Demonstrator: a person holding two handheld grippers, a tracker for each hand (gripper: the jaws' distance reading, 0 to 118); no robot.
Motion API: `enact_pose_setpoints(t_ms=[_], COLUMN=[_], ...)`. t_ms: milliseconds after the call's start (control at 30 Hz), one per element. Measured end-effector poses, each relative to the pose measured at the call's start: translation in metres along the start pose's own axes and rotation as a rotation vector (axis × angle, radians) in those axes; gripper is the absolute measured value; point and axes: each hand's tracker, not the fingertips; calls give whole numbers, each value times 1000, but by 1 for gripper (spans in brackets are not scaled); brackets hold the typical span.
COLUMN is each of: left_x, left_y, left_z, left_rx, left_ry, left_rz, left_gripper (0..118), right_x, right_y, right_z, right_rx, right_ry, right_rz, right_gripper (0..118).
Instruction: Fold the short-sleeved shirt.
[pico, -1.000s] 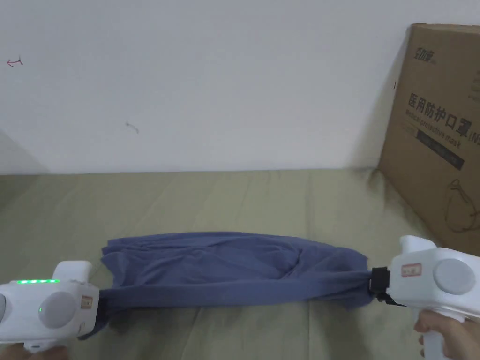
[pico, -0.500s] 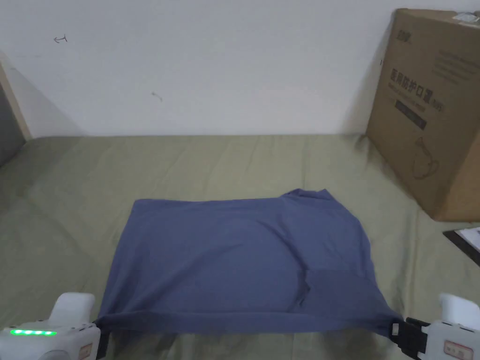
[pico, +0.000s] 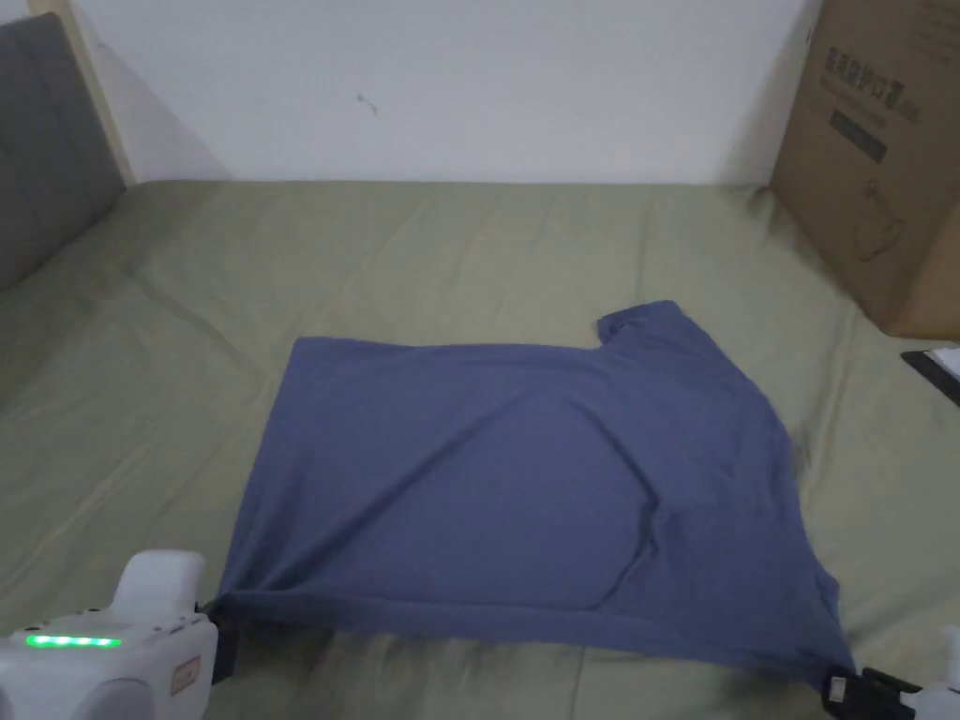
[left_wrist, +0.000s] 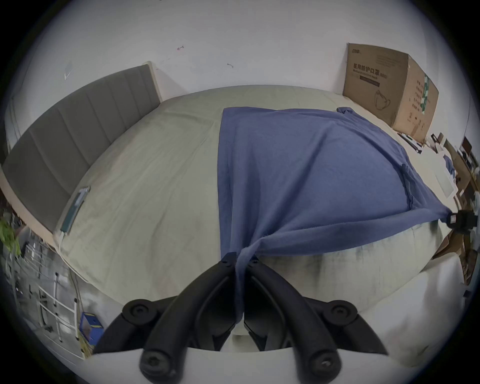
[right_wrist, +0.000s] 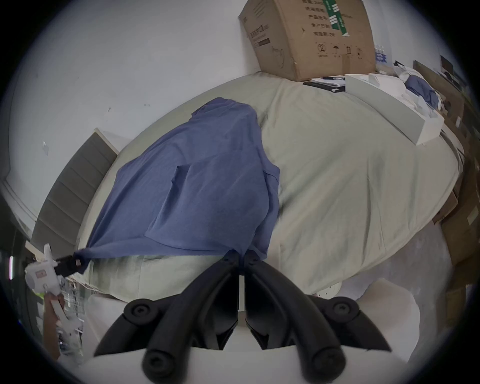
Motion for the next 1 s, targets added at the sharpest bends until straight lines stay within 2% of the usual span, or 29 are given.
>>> enact_pose_setpoints(t_ms=[67, 100, 133, 167, 200, 233, 267, 300, 333, 433, 467, 500, 533, 567, 600, 633, 700, 833, 1000], left_x=[0, 0, -1, -1, -3, -5, -8, -10, -11, -12, -12, -11, -9, -6, -4, -3, 0, -8, -9], left_y=[0, 0, 0, 0, -2, -4, -8, -10, -14, -32, -40, -47, -53, -58, -63, -68, -74, -72, -53], left_z=[-3, -4, -4, -3, 2, 11, 23, 34, 42, 62, 67, 71, 73, 75, 74, 72, 66, 61, 53], left_rx=[8, 1, -14, -18, -22, 11, 61, 61, 55, 63, 64, 47, 46, 41, 35, 38, 34, 41, 85], left_ry=[-2, 10, 37, 40, 25, -11, -54, -70, -61, -60, -81, -134, -136, -127, -116, -92, -6, -18, 20], left_rz=[13, 13, 16, 33, 52, 86, 108, 111, 111, 117, 124, 122, 126, 123, 115, 102, 91, 164, 132], left_gripper=[6, 18, 50, 79, 100, 107, 107, 107, 107, 107, 106, 102, 87, 65, 36, 3, 0, 0, 3], right_x=[-1, -4, -7, -10, -13, -17, -23, -26, -28, -39, -44, -47, -48, -51, -53, -54, -52, -52, -48], right_y=[2, 4, 5, 5, 4, 3, -1, -7, -11, -24, -30, -35, -40, -44, -48, -50, -52, -54, -50], right_z=[-1, -2, -2, 0, 4, 10, 22, 36, 45, 55, 56, 57, 58, 58, 55, 52, 48, 44, 40], right_rx=[12, 14, 15, 23, 37, 43, 87, 160, 198, 140, 111, 112, 124, 125, 122, 116, 72, 67, 53], right_ry=[4, 5, 2, -10, 4, 12, 14, 66, 101, 73, 52, 43, 45, 42, 24, 12, 43, 61, 53], right_rz=[-3, 8, 24, 37, 57, 76, 95, 117, 135, 180, 204, 213, 223, 253, 260, 261, 234, 209, 187], right_gripper=[2, 3, 13, 32, 61, 99, 108, 109, 108, 108, 103, 89, 53, 29, 18, 14, 0, 0, 0])
